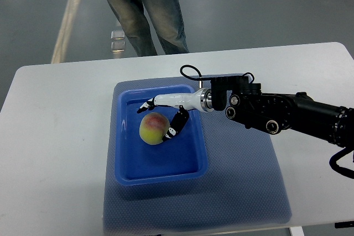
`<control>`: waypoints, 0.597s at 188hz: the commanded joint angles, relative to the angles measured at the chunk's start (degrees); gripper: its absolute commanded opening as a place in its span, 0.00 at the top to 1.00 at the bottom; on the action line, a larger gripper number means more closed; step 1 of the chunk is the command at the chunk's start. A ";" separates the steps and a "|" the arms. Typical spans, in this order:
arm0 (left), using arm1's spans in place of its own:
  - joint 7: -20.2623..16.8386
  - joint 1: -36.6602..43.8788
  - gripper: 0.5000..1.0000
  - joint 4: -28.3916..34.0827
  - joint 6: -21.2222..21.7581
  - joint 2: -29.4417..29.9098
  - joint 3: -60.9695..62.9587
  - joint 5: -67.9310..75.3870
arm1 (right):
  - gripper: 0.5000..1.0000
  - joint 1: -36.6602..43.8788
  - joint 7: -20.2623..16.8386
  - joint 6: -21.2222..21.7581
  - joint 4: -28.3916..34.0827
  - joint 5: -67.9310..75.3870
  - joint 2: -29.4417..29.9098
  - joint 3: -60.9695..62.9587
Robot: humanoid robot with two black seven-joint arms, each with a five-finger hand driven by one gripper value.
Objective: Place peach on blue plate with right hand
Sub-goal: 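Open the right hand and raise it away from the tray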
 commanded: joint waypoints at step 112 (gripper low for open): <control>0.08 0.00 0.00 -0.26 -0.01 0.00 0.18 0.00 | 0.12 -26.31 0.72 4.07 -3.04 53.51 -2.09 55.92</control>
